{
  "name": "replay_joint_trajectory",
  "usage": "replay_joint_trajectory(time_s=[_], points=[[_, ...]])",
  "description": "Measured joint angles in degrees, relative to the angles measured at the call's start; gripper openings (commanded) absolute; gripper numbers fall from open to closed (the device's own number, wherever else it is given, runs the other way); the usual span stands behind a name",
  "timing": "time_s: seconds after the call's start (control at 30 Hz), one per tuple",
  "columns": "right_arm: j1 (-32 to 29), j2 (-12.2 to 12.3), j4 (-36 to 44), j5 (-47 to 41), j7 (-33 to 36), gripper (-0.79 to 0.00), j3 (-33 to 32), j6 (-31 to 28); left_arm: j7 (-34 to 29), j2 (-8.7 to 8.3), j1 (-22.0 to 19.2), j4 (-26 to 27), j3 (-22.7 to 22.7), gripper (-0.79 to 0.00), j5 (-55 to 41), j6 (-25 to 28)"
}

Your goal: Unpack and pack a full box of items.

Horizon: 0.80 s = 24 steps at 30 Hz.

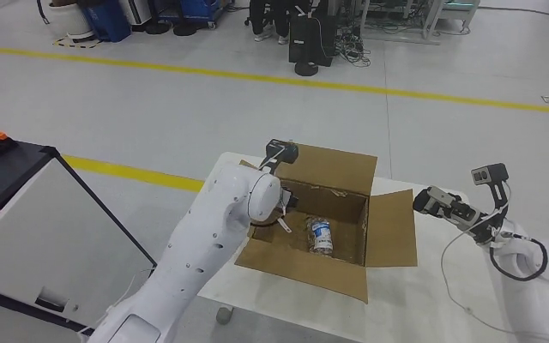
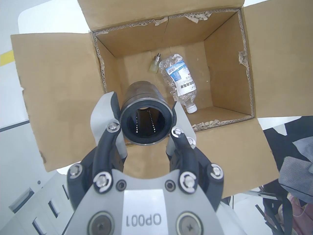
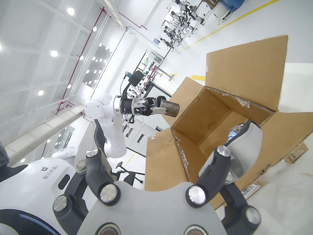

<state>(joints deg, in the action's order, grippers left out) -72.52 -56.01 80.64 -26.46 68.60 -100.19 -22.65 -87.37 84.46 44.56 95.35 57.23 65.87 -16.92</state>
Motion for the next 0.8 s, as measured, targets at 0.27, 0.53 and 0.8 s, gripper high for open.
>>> replay_joint_trajectory(time_s=[0.27, 0.53, 0.8], points=[[0.0, 0.0, 0.0, 0.0, 0.0, 0.0, 0.0, 0.0, -0.6, -0.48, 7.3, 8.9, 7.0, -0.785, 6.0, 0.6], [0.0, 0.0, 0.0, 0.0, 0.0, 0.0, 0.0, 0.0, -0.6, -0.72, 10.7, 14.3, 7.7, -0.785, 8.7, 0.6], [0.0, 0.0, 0.0, 0.0, 0.0, 0.0, 0.0, 0.0, -0.6, -0.71, 10.7, 14.2, 7.7, -0.785, 8.6, 0.6]])
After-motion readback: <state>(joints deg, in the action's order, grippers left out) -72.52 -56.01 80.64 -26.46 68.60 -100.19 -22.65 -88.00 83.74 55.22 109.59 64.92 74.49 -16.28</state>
